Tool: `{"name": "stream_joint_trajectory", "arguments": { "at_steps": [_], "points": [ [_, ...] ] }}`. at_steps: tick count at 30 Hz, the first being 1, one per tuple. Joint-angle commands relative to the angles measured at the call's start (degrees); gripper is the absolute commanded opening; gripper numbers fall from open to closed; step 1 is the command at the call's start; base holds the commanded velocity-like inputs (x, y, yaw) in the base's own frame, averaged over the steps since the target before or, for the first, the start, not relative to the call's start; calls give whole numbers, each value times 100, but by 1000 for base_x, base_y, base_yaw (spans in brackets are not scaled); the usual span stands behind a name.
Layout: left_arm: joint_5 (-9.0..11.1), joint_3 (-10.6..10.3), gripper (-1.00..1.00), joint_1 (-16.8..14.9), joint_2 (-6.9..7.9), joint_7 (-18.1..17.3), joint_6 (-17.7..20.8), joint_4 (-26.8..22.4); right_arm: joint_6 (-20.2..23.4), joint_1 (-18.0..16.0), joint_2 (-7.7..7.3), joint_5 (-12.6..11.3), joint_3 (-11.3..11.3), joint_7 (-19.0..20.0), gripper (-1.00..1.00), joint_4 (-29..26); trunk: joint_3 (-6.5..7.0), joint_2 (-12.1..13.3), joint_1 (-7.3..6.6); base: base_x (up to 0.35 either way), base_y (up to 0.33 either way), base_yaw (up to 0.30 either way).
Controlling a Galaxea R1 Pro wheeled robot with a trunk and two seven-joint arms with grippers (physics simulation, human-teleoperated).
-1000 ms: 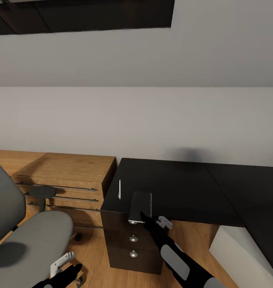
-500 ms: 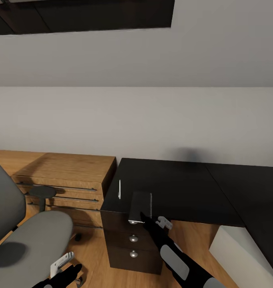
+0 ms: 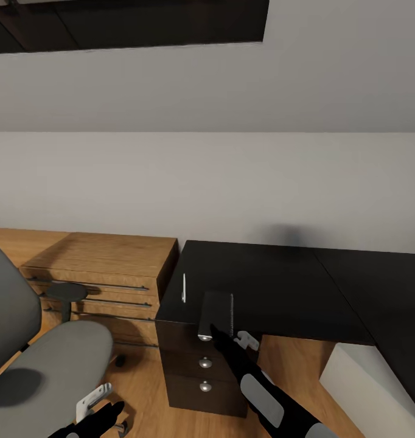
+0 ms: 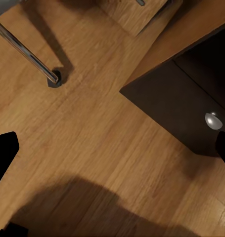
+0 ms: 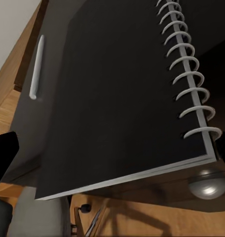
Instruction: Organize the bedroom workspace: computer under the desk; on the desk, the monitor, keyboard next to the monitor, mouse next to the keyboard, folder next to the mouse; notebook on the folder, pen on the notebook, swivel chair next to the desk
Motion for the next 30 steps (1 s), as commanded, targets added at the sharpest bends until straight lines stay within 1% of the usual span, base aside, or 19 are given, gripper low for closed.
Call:
{"name": "stream_joint_trajectory", "arguments": {
  "at_steps": [1, 30],
  "points": [
    [60, -1, 100, -2, 4, 43, 20, -10, -46, -8, -3, -60, 36, -12, 100, 3, -6, -4, 0, 0, 68, 0],
    [57, -9, 100, -2, 13, 43, 20, -10, -80, -8, -24, -25, 20, -8, 100, 5, -6, -4, 0, 0, 5, 0]
  ]
}}
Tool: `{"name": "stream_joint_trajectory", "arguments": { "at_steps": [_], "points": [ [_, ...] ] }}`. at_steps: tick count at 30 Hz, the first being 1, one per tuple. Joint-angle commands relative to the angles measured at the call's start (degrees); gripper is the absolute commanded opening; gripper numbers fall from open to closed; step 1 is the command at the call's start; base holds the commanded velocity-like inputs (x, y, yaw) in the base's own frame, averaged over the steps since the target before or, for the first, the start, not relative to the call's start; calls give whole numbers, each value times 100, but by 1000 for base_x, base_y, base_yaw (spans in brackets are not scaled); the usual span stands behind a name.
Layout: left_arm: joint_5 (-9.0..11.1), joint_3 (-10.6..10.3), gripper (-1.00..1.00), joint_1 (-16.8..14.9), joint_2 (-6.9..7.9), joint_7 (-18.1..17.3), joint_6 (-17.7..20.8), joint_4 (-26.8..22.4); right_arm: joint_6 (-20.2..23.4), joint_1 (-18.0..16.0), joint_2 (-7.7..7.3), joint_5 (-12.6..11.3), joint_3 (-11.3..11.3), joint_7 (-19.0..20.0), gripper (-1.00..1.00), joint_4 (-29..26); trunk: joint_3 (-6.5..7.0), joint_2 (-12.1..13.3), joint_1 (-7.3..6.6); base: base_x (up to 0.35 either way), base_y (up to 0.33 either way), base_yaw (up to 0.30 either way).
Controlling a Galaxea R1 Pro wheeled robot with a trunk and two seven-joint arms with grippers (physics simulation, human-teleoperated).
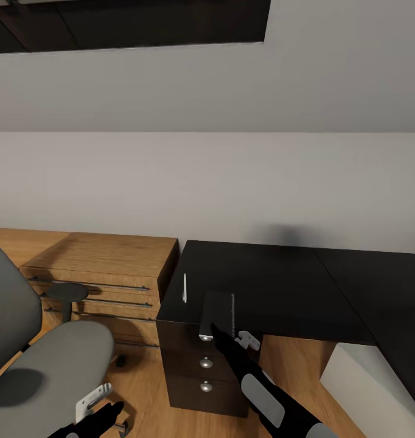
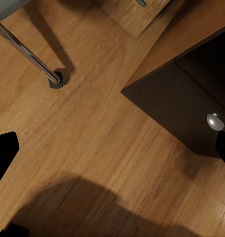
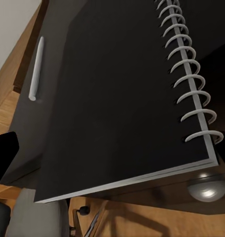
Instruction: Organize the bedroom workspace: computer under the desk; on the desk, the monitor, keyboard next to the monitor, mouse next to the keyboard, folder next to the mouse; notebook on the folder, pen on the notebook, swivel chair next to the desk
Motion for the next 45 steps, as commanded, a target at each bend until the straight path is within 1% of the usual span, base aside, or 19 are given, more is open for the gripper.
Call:
{"name": "stream_joint_trajectory", "arguments": {
  "at_steps": [1, 10, 12, 13, 14, 22, 35, 43, 45],
  "points": [
    [61, -1, 100, -2, 1, 44, 21, -10, -46, -8, -5, -60, 36, -13, 100, -3, -6, -3, 0, 0, 0, 0],
    [64, -2, 100, -3, -1, 46, 21, -10, -55, -8, -5, -53, 36, -5, 100, -18, -6, -3, 0, 0, 0, 0],
    [63, -2, 100, -3, -1, 50, 21, -10, -55, -8, -6, -51, 36, 13, 100, -21, -6, -3, 0, 0, 0, 0],
    [64, -7, 100, -2, -1, 52, 21, -10, -56, -8, -8, -54, 35, 90, 100, -23, -6, -3, 0, 0, 0, 0],
    [64, -8, 100, -2, -1, 52, 21, -10, -56, -8, -11, -55, 35, 127, -100, -24, -6, -3, 0, 0, 0, 0],
    [64, -10, 100, -4, -1, 53, 21, -10, -50, -8, -25, -59, 35, 320, -100, -11, -6, -3, 0, 0, 0, 0],
    [39, -44, 100, -3, -10, 46, 21, 166, -50, -8, -33, -65, 35, 366, -100, 1, -6, -3, 0, 0, 0, 0],
    [31, -46, 100, -4, -9, 35, 18, 174, -55, -8, -33, -60, 35, 375, -100, -3, 138, 317, -176, 0, 0, 0],
    [30, -49, 100, -3, -11, 31, 10, 174, -53, -6, -40, -58, 35, 456, -100, -15, 173, 398, -220, 0, 0, 0]
  ]
}}
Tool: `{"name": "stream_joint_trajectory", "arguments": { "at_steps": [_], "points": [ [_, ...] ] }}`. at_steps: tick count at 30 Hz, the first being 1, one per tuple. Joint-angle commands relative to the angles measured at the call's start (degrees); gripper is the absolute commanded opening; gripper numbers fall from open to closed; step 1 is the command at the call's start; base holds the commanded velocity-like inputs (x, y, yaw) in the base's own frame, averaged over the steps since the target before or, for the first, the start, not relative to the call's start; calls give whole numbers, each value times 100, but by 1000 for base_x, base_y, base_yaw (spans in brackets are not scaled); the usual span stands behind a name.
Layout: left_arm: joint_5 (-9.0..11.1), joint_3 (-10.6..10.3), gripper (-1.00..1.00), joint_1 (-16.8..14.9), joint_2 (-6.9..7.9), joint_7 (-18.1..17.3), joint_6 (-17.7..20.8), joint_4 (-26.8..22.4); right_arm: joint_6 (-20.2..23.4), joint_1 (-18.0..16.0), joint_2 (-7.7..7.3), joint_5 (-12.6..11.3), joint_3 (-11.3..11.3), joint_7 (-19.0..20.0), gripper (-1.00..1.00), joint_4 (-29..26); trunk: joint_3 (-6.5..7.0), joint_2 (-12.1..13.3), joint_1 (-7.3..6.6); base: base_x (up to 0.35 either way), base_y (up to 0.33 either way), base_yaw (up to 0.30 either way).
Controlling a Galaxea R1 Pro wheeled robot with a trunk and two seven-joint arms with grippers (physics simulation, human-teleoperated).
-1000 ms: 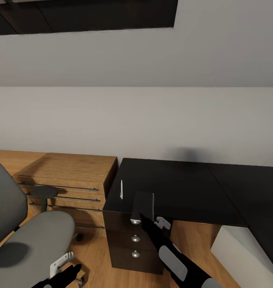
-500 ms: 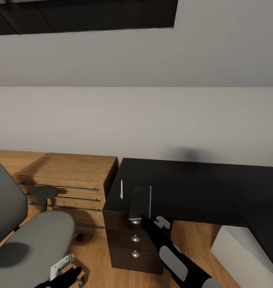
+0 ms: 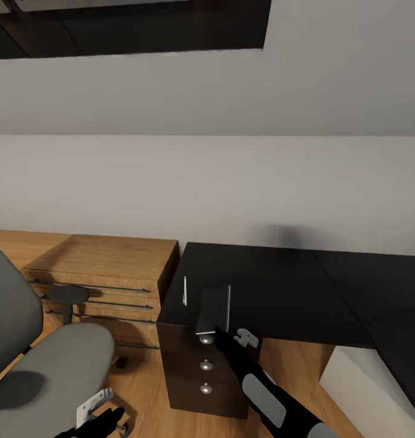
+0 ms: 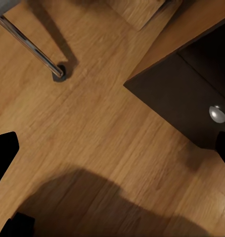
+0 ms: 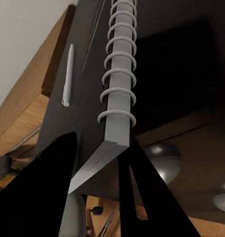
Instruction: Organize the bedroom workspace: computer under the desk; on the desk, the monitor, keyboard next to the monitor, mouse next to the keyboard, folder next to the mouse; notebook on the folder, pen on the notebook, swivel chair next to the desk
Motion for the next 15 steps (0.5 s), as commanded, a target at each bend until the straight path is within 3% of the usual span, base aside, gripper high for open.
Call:
{"name": "stream_joint_trajectory", "arguments": {
  "at_steps": [1, 11, 15],
  "points": [
    [60, -2, 100, -1, 2, 43, 15, -10, -42, -8, -4, -67, 27, 51, -100, 7, 12, 38, -23, 0, 0, 0],
    [45, -14, 100, -2, -6, 40, -156, -10, -36, -3, -20, -66, 18, 248, -100, -3, 192, 439, -242, 0, 0, 0],
    [-174, -15, 100, 0, -19, 40, -174, -4, -36, -3, -55, -66, 18, 256, -100, -17, 264, 600, -330, 0, 0, 0]
  ]
}}
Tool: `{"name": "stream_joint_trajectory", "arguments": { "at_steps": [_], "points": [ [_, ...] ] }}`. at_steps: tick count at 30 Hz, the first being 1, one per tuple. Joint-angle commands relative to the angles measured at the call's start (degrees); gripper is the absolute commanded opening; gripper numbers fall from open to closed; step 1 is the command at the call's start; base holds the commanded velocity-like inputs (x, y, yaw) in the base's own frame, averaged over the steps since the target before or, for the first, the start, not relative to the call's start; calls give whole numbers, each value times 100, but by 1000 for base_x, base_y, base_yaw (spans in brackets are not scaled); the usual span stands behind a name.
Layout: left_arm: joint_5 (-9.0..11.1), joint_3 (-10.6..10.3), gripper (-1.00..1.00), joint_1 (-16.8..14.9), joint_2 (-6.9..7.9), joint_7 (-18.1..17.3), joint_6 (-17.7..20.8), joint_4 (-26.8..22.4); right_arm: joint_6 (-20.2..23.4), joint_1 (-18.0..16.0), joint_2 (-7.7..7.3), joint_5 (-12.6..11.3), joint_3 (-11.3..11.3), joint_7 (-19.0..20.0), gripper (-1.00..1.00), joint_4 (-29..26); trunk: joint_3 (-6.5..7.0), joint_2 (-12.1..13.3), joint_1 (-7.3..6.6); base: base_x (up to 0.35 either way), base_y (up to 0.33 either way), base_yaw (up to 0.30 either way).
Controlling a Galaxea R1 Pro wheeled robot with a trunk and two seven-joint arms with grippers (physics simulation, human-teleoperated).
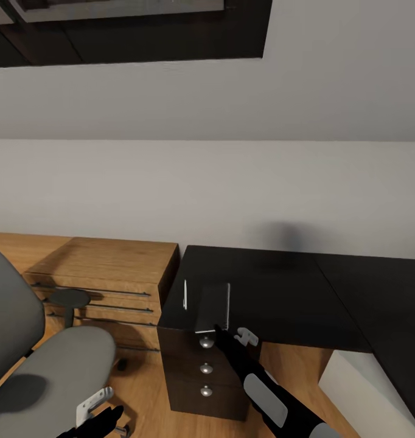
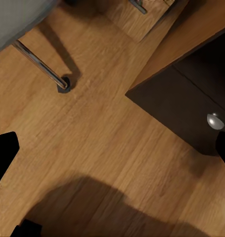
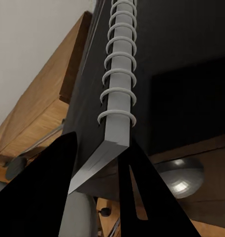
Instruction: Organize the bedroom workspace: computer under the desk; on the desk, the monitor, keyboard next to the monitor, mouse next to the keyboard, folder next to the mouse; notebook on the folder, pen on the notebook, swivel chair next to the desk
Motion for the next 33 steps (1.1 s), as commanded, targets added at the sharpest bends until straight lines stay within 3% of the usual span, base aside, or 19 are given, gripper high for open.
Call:
{"name": "stream_joint_trajectory", "arguments": {
  "at_steps": [1, 6, 7, 12, 22, 29, 32, 33],
  "points": [
    [31, -1, 100, -1, -1, 42, 21, -10, -40, -8, -8, -63, 29, 26, -100, 6, 12, 38, -23, 0, 0, 0],
    [-68, -2, 100, -2, -11, 42, 17, -9, -31, -3, -103, -71, 29, 19, -100, -262, 102, 238, -132, 0, 0, -15],
    [-74, -2, 100, -1, -12, 42, 17, -13, -28, 6, -237, -76, 29, 13, -100, -468, 120, 278, -154, 0, 0, -199],
    [-79, -86, 100, -1, -15, 44, 17, -9, -19, 10, -430, -101, 34, -12, -100, -749, 210, 479, -264, 0, 0, -242],
    [-79, -234, 100, -1, -9, 42, -287, -8, -11, 11, -506, -97, 32, -242, -100, -955, 389, 880, -484, 0, 0, -287],
    [-70, -330, 100, -1, -6, 36, -568, 5, 47, 11, -572, -65, -7, -683, -100, -1221, 515, 1161, -638, 0, 0, -298],
    [-70, -509, 100, -1, -7, 41, -746, 85, 412, 7, -878, -70, -245, -1095, -100, -1838, 569, 1281, -703, 0, 0, -300],
    [-72, -537, 100, -1, -8, 41, -804, 128, 472, 8, -916, -72, -317, -1150, -100, -1935, 587, 1321, -725, 0, 0, -300]
  ]
}}
